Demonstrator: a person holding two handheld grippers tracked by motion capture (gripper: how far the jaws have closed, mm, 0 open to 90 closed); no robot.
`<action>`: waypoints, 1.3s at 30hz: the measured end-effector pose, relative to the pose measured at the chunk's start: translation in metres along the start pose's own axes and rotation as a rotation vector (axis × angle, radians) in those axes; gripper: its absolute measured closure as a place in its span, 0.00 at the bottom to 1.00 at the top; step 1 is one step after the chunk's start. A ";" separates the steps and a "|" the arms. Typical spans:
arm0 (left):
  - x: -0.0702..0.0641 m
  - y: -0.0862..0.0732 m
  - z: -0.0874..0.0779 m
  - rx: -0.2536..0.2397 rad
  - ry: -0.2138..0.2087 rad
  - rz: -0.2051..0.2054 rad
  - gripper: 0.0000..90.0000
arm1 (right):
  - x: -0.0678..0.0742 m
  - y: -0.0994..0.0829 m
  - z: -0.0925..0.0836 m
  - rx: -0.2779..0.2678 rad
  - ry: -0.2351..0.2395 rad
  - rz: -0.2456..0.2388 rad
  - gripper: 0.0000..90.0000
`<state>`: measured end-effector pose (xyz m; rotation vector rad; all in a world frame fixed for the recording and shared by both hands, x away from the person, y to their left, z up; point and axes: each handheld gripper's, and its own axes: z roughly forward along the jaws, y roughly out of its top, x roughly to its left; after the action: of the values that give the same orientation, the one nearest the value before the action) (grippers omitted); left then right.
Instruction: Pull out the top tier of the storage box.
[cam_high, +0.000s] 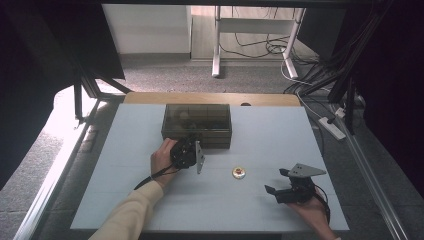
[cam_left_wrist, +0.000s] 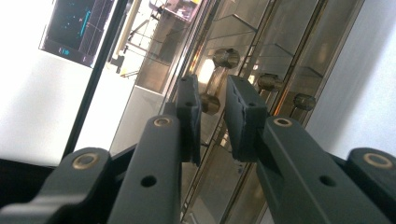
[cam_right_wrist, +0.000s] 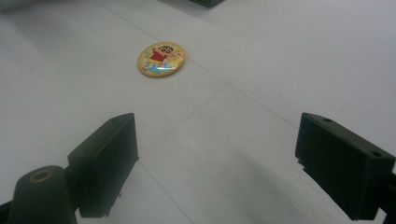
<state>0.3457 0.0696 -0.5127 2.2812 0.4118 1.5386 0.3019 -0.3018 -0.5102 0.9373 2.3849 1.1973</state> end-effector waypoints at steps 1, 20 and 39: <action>0.000 0.000 0.000 0.002 0.001 0.004 0.84 | 0.000 0.000 0.000 -0.001 0.000 0.000 0.15; -0.003 0.001 -0.001 -0.011 0.034 0.064 0.88 | 0.000 0.000 0.001 0.004 0.002 0.001 0.15; -0.010 0.001 0.002 0.018 0.097 0.153 0.89 | 0.000 0.000 0.001 0.003 0.001 0.001 0.15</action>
<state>0.3439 0.0645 -0.5214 2.3052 0.2820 1.7314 0.3027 -0.3010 -0.5107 0.9387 2.3880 1.1946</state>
